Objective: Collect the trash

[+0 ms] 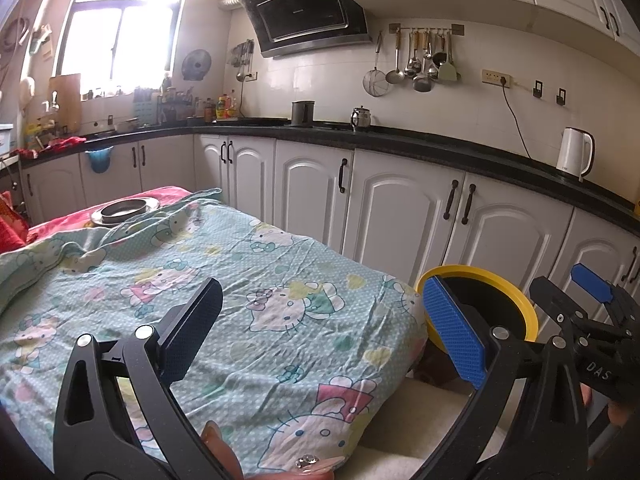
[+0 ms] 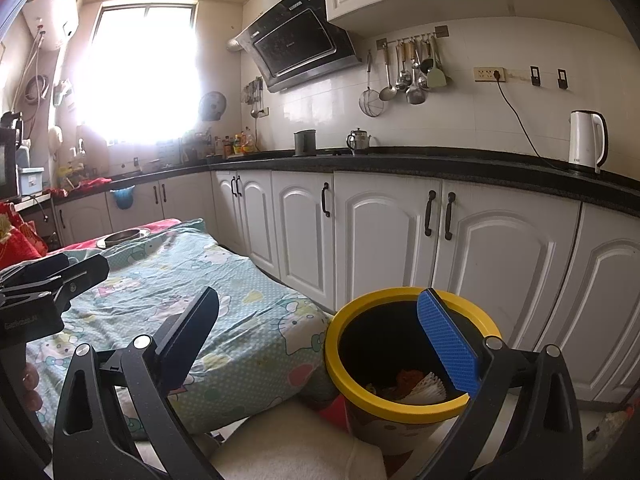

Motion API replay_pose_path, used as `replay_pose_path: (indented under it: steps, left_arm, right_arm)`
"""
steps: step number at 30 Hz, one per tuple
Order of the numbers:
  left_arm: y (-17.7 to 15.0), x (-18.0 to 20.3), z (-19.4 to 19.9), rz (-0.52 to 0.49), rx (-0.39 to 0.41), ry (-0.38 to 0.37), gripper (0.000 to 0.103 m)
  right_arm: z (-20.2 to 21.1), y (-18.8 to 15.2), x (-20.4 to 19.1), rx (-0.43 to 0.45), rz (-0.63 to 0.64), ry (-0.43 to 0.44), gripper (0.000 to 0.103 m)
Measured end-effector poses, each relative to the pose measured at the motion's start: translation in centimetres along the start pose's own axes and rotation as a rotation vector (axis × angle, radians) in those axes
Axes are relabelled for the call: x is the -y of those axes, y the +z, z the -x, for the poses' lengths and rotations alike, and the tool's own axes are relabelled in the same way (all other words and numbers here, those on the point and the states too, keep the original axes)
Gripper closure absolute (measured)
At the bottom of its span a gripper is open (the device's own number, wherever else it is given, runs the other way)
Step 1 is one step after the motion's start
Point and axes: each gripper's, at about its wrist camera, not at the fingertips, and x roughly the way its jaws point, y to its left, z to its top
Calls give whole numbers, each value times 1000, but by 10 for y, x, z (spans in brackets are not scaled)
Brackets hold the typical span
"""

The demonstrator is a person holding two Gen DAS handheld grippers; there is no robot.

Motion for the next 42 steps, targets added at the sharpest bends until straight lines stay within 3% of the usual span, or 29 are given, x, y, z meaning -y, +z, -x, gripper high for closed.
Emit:
replay_pose_path:
  steps: [29,42]
  left_arm:
    - [-1,-1,-2,4,-14,-6,11]
    - [-3,-4,-9,-1,-41,28,11]
  right_arm:
    - [2,-2,2,-4,-3,-7,6]
    - [-3,1,1,-14,-20,-14,6]
